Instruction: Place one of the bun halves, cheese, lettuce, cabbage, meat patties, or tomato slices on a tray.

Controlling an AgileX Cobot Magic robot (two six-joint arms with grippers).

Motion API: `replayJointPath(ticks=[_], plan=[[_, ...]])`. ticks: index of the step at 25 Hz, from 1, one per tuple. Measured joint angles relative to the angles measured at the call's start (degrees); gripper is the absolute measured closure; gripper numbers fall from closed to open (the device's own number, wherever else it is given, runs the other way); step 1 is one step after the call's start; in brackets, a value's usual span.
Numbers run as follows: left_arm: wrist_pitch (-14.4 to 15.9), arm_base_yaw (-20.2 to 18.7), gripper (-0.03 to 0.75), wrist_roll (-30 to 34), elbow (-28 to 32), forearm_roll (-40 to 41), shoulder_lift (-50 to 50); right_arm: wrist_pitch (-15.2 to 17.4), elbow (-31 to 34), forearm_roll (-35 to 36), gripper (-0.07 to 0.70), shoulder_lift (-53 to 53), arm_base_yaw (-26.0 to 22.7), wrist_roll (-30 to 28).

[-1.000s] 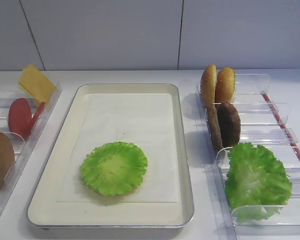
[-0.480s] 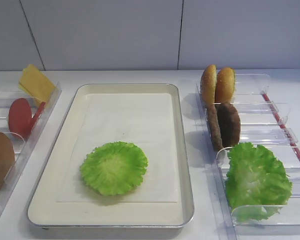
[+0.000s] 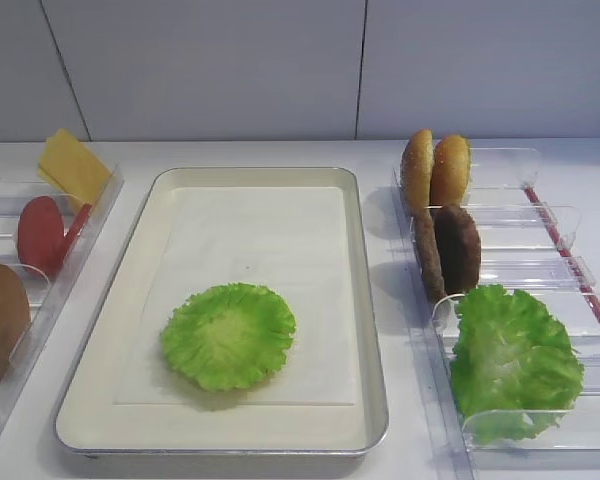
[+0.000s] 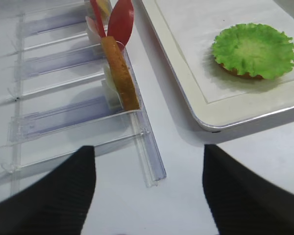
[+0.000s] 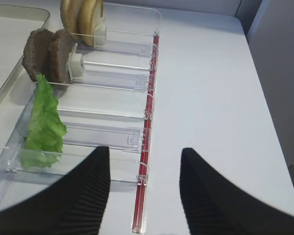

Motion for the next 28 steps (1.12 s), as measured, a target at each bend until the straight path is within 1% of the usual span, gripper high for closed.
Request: replayJointPath(ticks=[4,28], plan=[[0.0,0.0,0.243,-0.1,0.0,0.0,0.0,1.2,1.1,-0.6,0.252,0.0,0.0,-0.3],[0.0,0.0,0.243,-1.1,0.0,-0.9,0.0,1.3,1.2,-0.8,0.252,0.0,0.0,-0.3]])
